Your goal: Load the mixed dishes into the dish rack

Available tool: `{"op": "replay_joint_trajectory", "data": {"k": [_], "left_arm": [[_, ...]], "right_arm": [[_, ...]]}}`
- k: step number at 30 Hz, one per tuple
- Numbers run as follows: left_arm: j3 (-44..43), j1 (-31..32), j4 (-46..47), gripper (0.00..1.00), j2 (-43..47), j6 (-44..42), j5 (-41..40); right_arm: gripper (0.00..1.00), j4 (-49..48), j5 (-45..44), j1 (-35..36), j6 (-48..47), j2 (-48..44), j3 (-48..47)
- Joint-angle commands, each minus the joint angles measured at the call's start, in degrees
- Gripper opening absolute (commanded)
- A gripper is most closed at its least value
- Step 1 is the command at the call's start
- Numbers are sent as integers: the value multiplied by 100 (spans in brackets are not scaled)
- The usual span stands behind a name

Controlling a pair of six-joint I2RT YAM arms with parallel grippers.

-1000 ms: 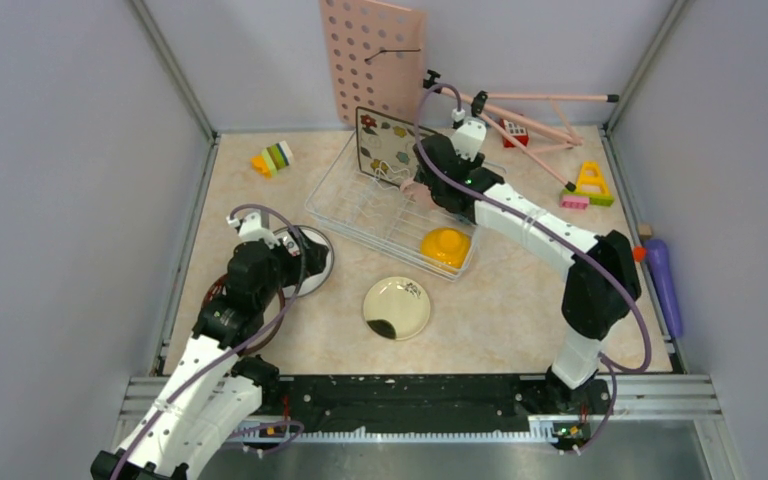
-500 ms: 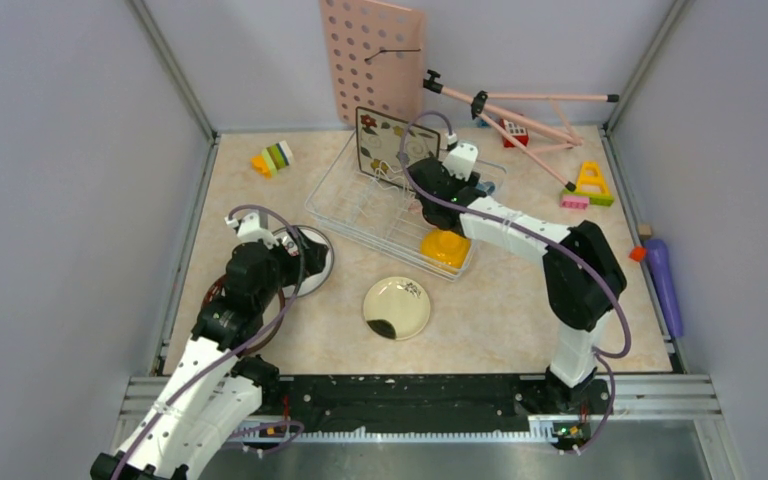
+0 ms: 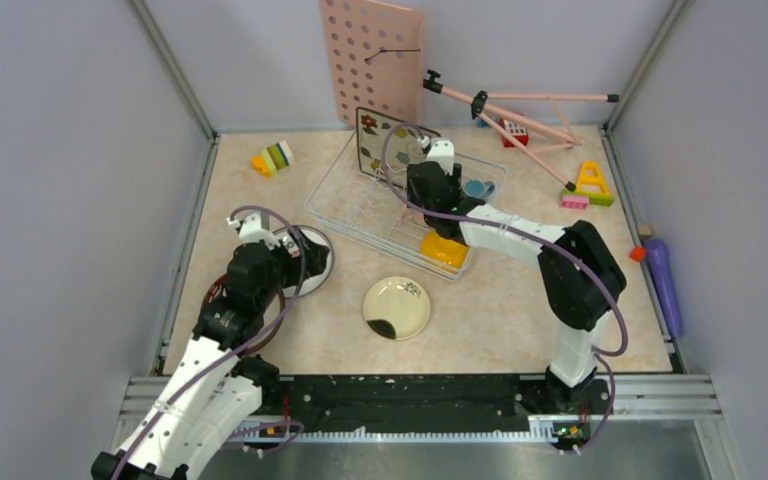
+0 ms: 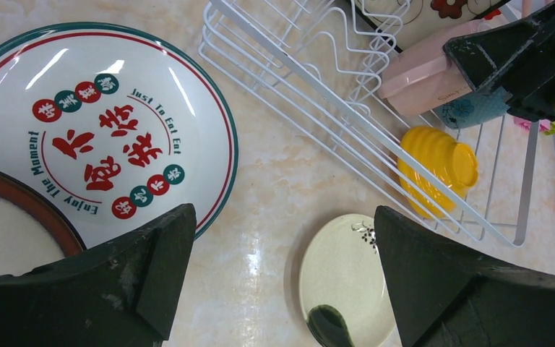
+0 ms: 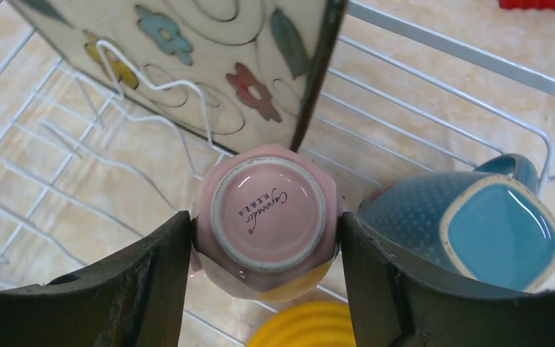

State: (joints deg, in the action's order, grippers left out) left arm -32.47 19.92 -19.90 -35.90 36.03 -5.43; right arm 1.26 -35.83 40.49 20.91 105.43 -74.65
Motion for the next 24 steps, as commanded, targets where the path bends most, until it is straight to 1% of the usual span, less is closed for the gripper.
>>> {"op": "replay_joint_trajectory", "data": {"k": [1,4,7,8,11,12,14,16,18,19,20,21,22,24], "left_arm": [[22,-19,276,98,22,-95,50],[55,-22,301,98,30,-96,72],[65,-19,331,98,16,-88,111],[73,-23,343,98,3,-87,116],[84,-24,376,98,-32,-66,123],[90,-23,392,98,-51,-55,128],[90,-19,412,98,-74,-29,127],[90,-18,437,98,-88,-9,142],[93,-23,451,98,-98,8,169],[88,-23,452,98,-100,9,173],[96,-23,444,98,-89,-6,174],[94,-25,442,98,-90,-19,162],[88,-25,408,99,-77,-33,132],[91,-24,370,99,-77,-24,82]], "right_arm": [[7,-660,1263,-32,-1427,-456,417],[7,-927,1668,-187,-1885,-726,822],[7,-1084,1787,-316,-2055,-927,1118],[7,-1072,1862,-365,-2242,-965,1152],[7,-1049,2070,-442,-2064,-1025,1175],[6,-996,1975,-441,-1877,-1018,1123],[1,-778,1504,-445,-1292,-954,921],[0,-543,1223,-430,-793,-835,682],[0,-487,913,-350,-615,-750,560],[1,-610,669,-276,-650,-732,572],[7,-704,508,-211,-808,-726,609],[23,-788,462,-160,-952,-722,642],[30,-697,321,-134,-945,-724,601],[33,-415,27,-137,-658,-730,489]]}}
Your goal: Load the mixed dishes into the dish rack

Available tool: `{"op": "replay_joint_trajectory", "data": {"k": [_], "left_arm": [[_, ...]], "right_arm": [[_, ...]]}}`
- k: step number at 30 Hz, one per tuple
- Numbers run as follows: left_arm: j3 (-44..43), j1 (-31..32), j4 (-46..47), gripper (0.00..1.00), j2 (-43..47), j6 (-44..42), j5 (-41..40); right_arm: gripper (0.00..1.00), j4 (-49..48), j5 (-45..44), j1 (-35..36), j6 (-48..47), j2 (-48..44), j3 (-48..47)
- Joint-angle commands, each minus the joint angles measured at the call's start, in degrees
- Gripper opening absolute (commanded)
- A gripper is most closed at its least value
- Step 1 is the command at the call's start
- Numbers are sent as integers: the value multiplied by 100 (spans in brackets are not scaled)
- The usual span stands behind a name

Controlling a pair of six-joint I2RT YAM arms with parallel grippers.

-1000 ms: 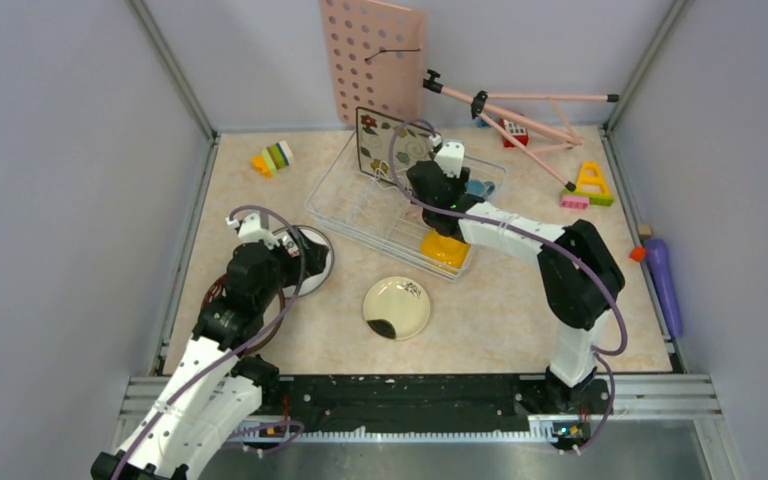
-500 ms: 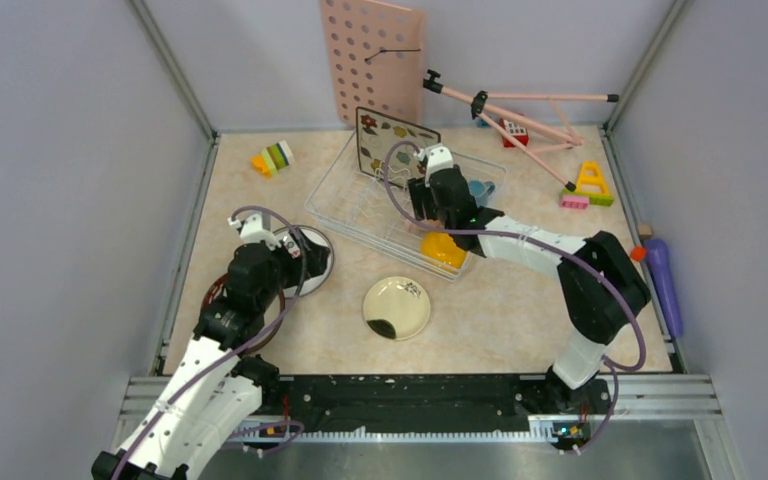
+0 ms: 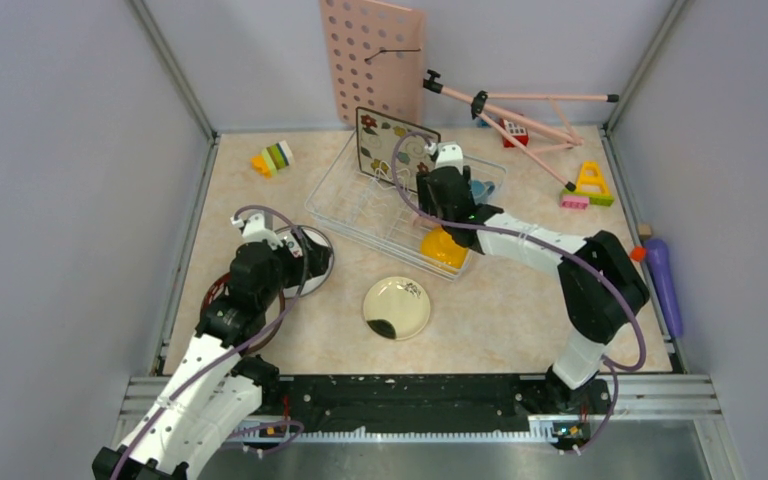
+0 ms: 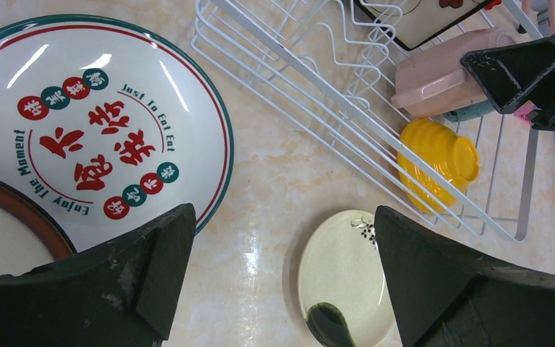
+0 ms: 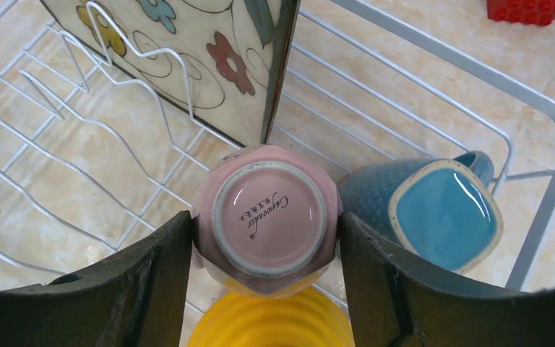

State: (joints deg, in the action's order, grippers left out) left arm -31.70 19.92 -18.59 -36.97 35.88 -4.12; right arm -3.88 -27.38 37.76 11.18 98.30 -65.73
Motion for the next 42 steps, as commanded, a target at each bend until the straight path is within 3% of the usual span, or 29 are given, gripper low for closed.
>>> {"op": "replay_joint_trajectory", "data": {"k": [1,3,4,5,15,20,27,34,38,42], "left_arm": [[15,-24,219,99,7,31,-73],[-20,-24,154,99,-66,98,-124],[-51,-29,121,99,-113,109,-139],[-81,-26,61,99,-154,134,-185],[-72,-39,-397,99,-309,723,-597],[74,-48,-580,94,-303,1327,-639],[-269,-76,-1342,90,-1334,2163,-711],[-136,-59,-751,91,-1910,1423,671],[-37,-59,-1007,90,-2005,1578,-81],[361,-64,-648,88,-1832,2097,5]], "right_arm": [[41,147,-930,142,389,-24,-420],[78,201,-1038,151,643,-100,-392],[91,169,-992,167,681,-165,-340],[93,96,-937,191,676,-248,-276],[97,201,73,312,592,-1397,130],[97,585,987,467,580,-2208,550],[97,762,1624,614,1234,-3504,1551],[97,1631,2326,628,1957,-4203,2328],[97,1869,2313,628,2129,-4869,2893],[96,1731,2394,628,2582,-5719,3519]]}}
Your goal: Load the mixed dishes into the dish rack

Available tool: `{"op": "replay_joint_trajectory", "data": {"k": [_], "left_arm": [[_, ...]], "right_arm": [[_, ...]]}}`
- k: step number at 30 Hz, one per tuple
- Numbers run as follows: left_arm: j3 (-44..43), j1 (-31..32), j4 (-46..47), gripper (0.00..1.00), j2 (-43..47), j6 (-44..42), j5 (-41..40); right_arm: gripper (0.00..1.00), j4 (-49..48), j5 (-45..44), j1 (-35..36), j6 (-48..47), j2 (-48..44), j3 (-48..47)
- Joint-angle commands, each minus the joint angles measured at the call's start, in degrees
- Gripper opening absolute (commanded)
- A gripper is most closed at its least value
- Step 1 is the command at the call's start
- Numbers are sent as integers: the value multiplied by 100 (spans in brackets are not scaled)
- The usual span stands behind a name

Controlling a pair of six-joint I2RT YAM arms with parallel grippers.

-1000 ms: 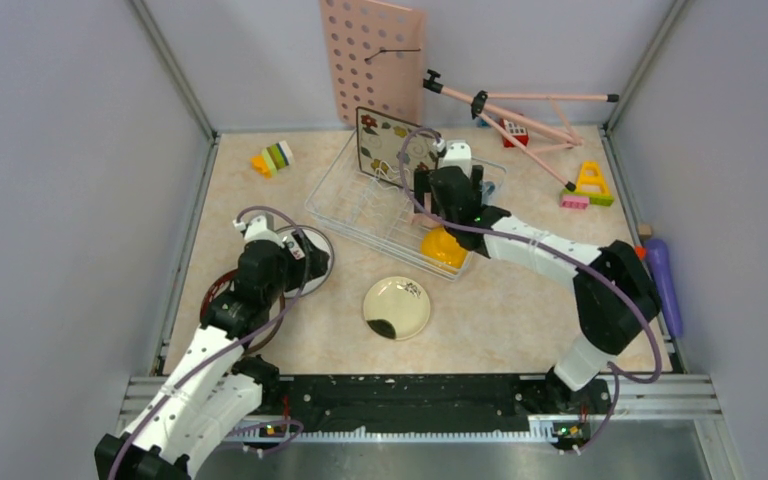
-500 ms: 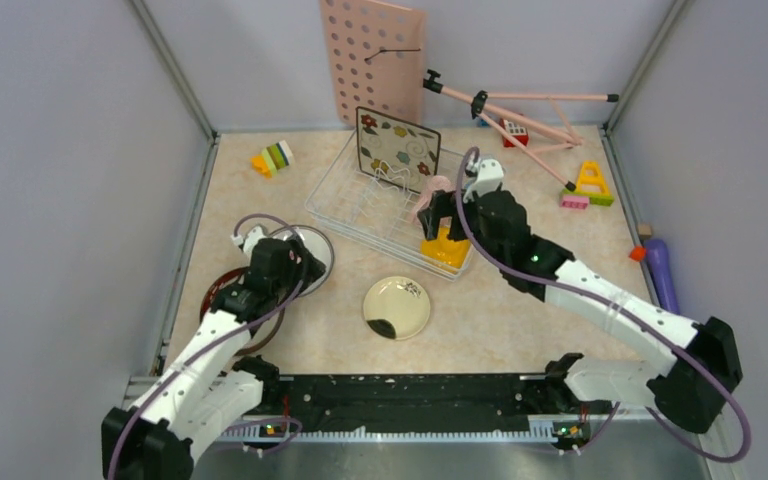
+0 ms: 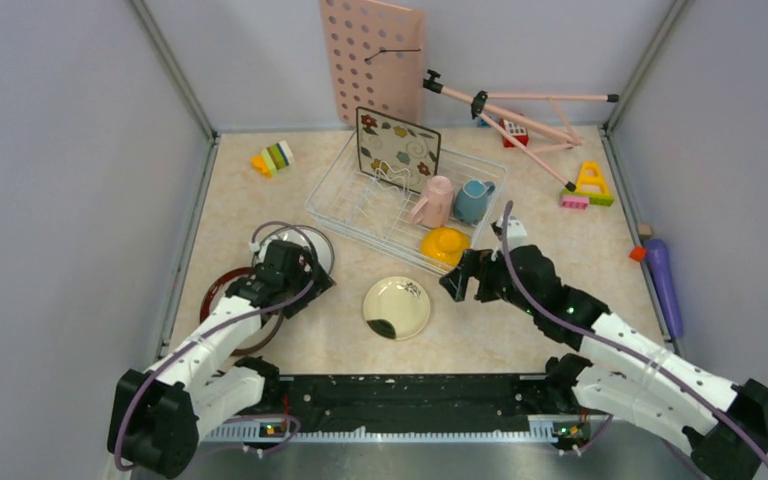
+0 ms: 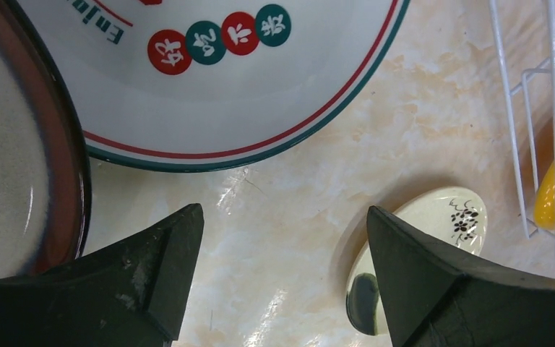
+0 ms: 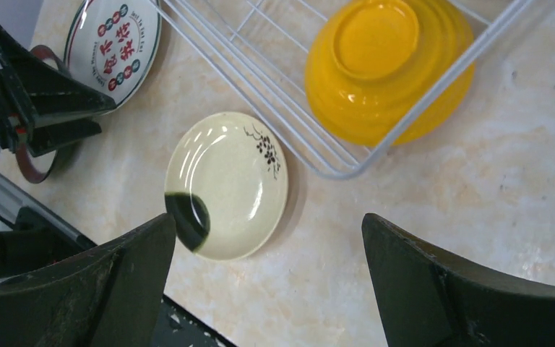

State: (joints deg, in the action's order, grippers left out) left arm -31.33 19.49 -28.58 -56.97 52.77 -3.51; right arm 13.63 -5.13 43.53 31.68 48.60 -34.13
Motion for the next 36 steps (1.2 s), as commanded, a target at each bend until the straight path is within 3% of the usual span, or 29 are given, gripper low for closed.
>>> {"op": "replay_joint_trajectory", "data": {"k": [1,4,7,12,15,17,20,24,29,36], "left_arm": [[408,-23,529,86,214,488,35],[419,-16,366,85,434,613,-112],[151,-15,-559,86,915,635,-759],[-494,-8,-1525,92,1563,-196,-1514],[-676,126,-1637,89,1541,-361,-1648],[-790,311,-1710,88,1256,-281,-2031],[-1146,693,-2054,88,558,-83,-3270],[-1867,798,-3043,86,-880,862,-4597],[-2451,794,-3665,79,-2425,1428,-4797],[-2218,745,-2892,68,-3224,1219,-4321]], "right_arm": [[96,-90,237,51,585,-969,478],[95,-186,383,51,688,-1241,716],[95,-80,370,51,674,-1197,685],[95,-203,447,51,596,-1023,668],[95,-483,482,51,599,-886,713],[95,-610,499,51,597,-739,679],[95,-776,748,46,582,-567,639],[95,-798,801,51,451,-459,523],[96,-646,627,51,245,-564,390],[97,-341,539,51,-119,-782,109]]}}
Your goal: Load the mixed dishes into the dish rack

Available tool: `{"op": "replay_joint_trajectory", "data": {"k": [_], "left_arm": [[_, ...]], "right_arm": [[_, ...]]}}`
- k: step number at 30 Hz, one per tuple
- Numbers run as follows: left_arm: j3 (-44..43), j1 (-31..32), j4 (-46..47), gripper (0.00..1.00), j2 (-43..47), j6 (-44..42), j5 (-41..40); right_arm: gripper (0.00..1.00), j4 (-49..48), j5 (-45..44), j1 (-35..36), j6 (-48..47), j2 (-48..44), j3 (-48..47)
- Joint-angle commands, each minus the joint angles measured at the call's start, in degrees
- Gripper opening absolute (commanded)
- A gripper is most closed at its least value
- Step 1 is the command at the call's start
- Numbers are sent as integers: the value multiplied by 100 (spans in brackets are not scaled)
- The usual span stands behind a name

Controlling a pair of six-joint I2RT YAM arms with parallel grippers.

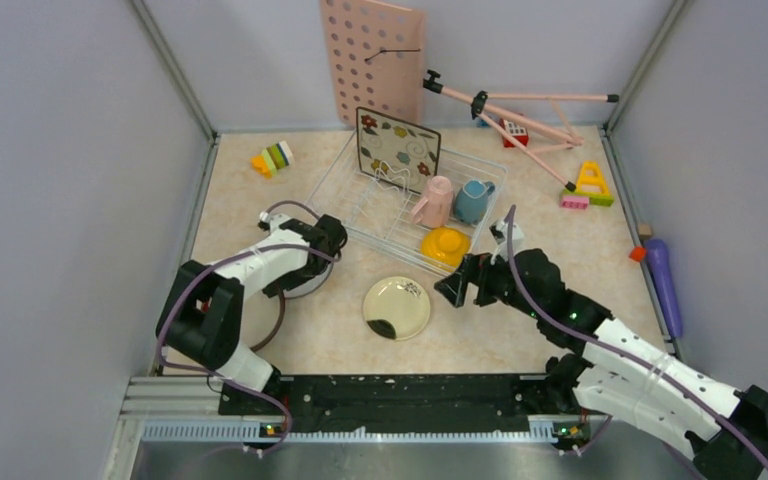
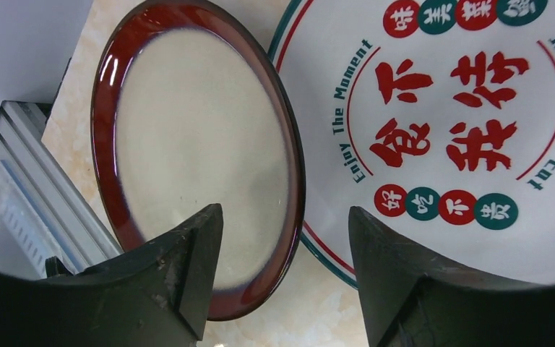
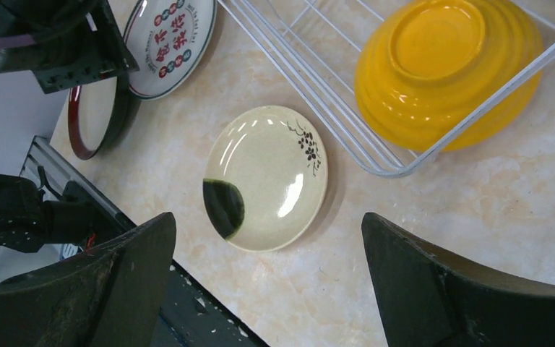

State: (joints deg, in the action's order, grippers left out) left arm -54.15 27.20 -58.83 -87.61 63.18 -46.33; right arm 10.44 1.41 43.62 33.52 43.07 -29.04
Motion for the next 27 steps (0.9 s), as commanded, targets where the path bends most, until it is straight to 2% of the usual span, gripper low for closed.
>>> {"op": "replay_joint_trajectory", "data": {"k": [1,8,9,11,12,19,27], "left_arm": [[97,-49,148,66,-194,213,-27],[294,-136,284,52,-181,361,237],[303,-136,315,45,-149,339,260],[351,-152,341,12,-67,367,254],[384,-161,332,0,-7,439,229],[284,-154,-301,0,598,731,8],[-653,-136,-1225,0,1546,579,-285]], "right_arm": [[97,-16,-115,42,-328,-282,-394],[97,-102,-450,41,-391,-792,-210],[97,-90,-505,42,-394,-853,-196],[97,-12,-567,42,-402,-936,-190],[97,33,-571,42,-405,-965,-190],[97,154,-578,42,-359,-1187,-153],[96,-57,-335,36,-249,-966,-144]]}}
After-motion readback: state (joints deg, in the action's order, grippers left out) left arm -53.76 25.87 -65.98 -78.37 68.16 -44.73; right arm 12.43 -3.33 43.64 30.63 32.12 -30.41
